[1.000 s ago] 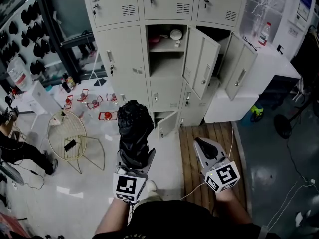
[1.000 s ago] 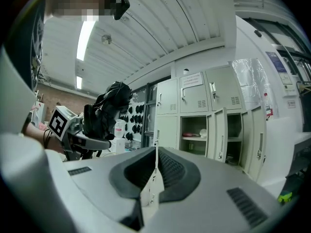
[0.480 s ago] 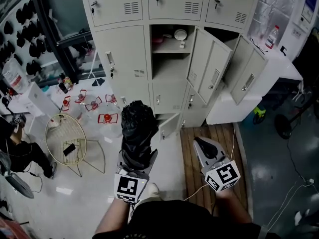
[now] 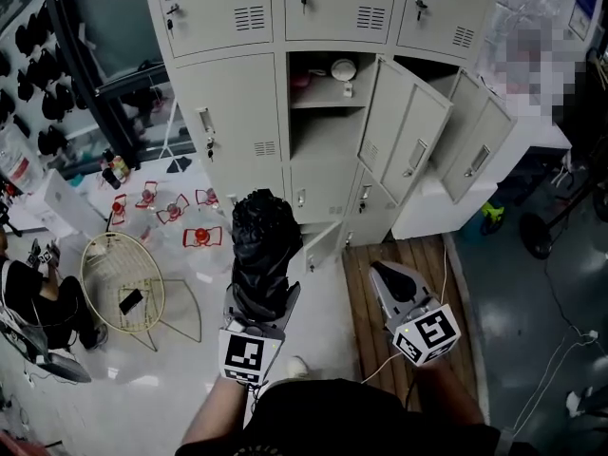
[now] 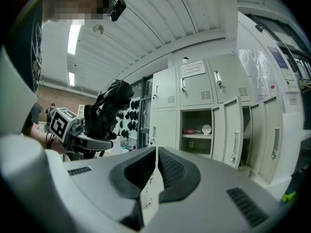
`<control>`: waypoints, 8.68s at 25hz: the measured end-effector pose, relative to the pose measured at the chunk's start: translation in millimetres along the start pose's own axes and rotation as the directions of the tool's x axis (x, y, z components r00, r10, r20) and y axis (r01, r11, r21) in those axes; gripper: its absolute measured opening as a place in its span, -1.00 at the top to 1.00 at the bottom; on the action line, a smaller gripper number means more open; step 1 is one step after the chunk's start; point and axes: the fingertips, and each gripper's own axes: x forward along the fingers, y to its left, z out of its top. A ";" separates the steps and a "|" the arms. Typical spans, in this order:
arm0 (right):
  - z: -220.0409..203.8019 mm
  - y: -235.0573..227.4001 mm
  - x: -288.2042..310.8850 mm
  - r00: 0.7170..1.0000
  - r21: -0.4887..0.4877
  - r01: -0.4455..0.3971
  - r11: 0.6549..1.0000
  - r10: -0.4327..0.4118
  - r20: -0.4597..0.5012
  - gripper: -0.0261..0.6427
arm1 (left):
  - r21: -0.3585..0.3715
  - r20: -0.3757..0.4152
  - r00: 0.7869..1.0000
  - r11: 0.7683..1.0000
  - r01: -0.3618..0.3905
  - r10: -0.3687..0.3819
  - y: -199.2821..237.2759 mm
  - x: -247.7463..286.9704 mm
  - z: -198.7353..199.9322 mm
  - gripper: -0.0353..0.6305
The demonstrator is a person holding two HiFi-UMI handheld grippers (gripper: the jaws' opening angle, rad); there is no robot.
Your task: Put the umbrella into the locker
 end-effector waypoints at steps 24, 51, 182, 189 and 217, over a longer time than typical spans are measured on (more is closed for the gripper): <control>9.2 2.8 52.7 0.990 -0.042 0.139 0.989 -0.139 -0.002 0.83 | -0.020 -0.006 0.995 0.995 0.095 -0.095 67.0 28.9 -16.7 0.03; 9.6 -13.6 84.6 0.994 -0.034 0.110 0.993 -0.110 -0.006 0.83 | -0.038 -0.055 0.994 0.995 0.098 -0.100 76.4 54.9 -27.0 0.02; -6.2 -273.3 260.5 1.000 0.038 0.020 0.999 -0.020 -0.011 0.83 | -0.195 -0.331 0.921 0.970 0.144 -0.204 89.1 378.7 -99.7 0.02; -5.0 -277.9 276.4 1.000 0.048 0.024 0.999 -0.024 -0.007 0.83 | -0.216 -0.368 0.905 0.966 0.141 -0.214 100.1 387.5 -115.5 0.02; -17.7 -280.1 292.8 0.998 0.048 0.012 0.999 -0.009 -0.057 0.83 | -0.317 -0.475 0.847 0.944 0.090 -0.240 122.5 424.7 -167.2 0.02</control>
